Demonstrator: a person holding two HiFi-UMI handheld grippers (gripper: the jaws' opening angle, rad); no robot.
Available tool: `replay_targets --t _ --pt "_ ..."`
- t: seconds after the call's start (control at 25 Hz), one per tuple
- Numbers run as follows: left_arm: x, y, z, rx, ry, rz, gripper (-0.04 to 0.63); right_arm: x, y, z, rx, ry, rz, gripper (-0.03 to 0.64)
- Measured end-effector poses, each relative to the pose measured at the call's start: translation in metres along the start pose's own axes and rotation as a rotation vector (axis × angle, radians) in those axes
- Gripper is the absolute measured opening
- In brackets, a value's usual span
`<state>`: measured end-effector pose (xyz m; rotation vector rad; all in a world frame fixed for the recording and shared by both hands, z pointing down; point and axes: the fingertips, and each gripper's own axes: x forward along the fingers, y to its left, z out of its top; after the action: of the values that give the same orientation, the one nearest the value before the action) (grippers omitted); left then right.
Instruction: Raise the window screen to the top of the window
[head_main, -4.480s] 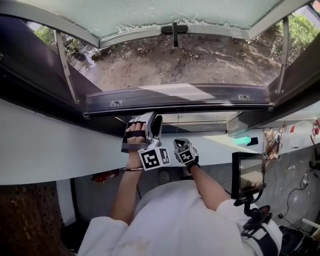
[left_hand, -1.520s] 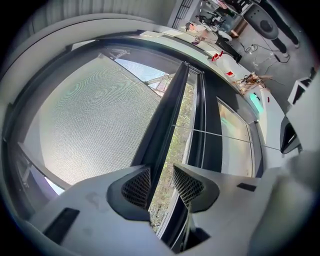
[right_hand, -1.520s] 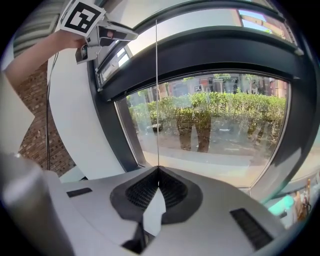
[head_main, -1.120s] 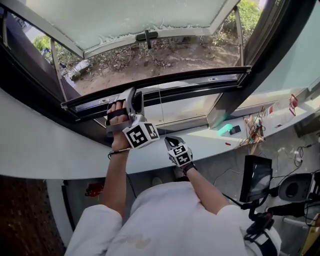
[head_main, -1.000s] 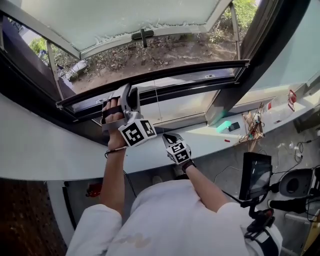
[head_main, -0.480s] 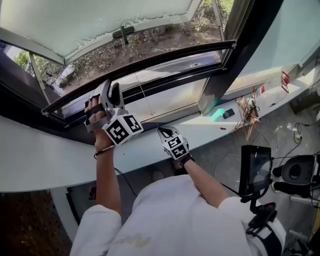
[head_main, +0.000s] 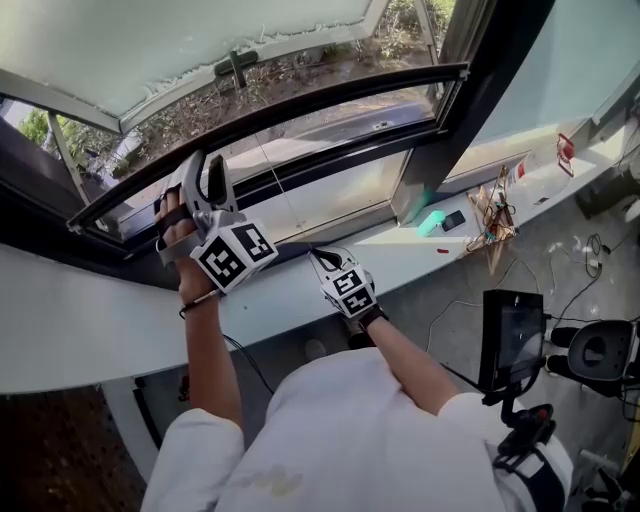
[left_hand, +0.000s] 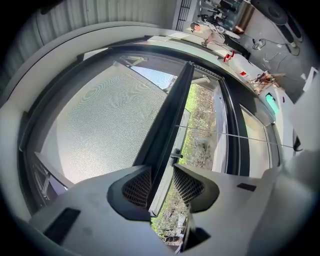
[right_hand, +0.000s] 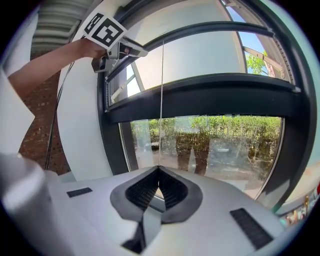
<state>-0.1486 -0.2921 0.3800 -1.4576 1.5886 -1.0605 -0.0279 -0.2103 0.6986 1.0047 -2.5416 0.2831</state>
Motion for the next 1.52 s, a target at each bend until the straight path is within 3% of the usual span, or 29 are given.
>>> replay_targets --t 0.44,1.12,1.52 --pt "0.006 0.025 0.007 0.026 -0.011 -0.003 0.127 0.001 0.002 0.039 -0.019 -0.061 -0.010 0.002" --pt "-0.001 0.056 0.019 0.062 -0.031 0.049 0.127 0.005 0.020 0.060 -0.029 -0.074 0.031 0.002" --pt "-0.007 0.079 0.033 0.109 -0.046 0.123 0.127 0.003 0.024 0.087 -0.036 -0.134 0.040 0.002"
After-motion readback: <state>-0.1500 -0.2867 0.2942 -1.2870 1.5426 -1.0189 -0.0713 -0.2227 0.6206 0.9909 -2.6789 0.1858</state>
